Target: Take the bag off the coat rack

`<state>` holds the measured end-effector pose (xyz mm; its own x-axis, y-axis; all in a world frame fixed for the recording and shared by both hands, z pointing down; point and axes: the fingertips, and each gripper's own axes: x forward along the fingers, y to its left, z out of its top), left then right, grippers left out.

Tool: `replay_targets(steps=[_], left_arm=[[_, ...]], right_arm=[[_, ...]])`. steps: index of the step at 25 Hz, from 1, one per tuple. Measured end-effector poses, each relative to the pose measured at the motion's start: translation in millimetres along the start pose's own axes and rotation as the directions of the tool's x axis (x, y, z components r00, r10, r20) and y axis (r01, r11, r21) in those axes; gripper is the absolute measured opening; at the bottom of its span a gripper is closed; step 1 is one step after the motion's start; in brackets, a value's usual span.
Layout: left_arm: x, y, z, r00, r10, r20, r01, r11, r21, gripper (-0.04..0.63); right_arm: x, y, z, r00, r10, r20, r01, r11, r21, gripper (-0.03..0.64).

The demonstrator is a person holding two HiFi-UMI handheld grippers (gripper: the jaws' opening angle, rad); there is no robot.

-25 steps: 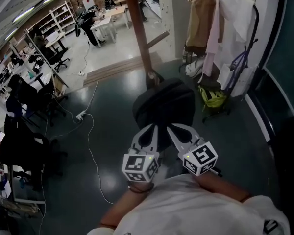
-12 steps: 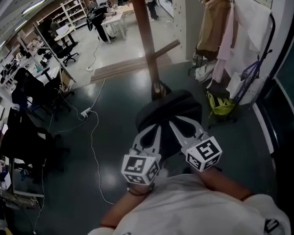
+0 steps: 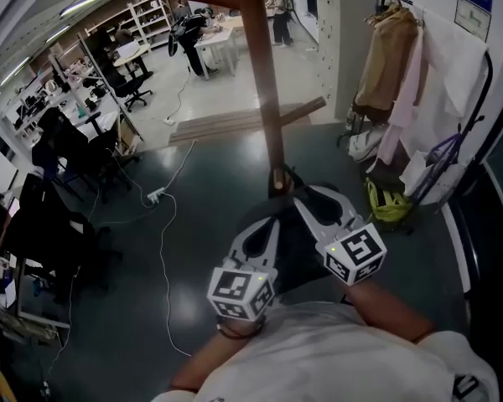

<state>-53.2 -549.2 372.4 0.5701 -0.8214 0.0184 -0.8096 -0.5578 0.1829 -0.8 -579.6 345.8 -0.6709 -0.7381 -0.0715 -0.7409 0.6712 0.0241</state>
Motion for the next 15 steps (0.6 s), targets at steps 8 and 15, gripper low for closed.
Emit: replay_targets(steps=[8, 15], left_arm=[[16, 14, 10, 0.999, 0.049, 0.012, -0.049, 0.999, 0.004, 0.006], [23, 22, 18, 0.996, 0.090, 0.029, -0.090, 0.996, 0.008, 0.006]], right_arm=[[35, -23, 7, 0.998, 0.046, -0.046, -0.048, 0.998, -0.045, 0.084], [54, -26, -1, 0.986, 0.107, -0.127, -0.116, 0.991, -0.061, 0.084]])
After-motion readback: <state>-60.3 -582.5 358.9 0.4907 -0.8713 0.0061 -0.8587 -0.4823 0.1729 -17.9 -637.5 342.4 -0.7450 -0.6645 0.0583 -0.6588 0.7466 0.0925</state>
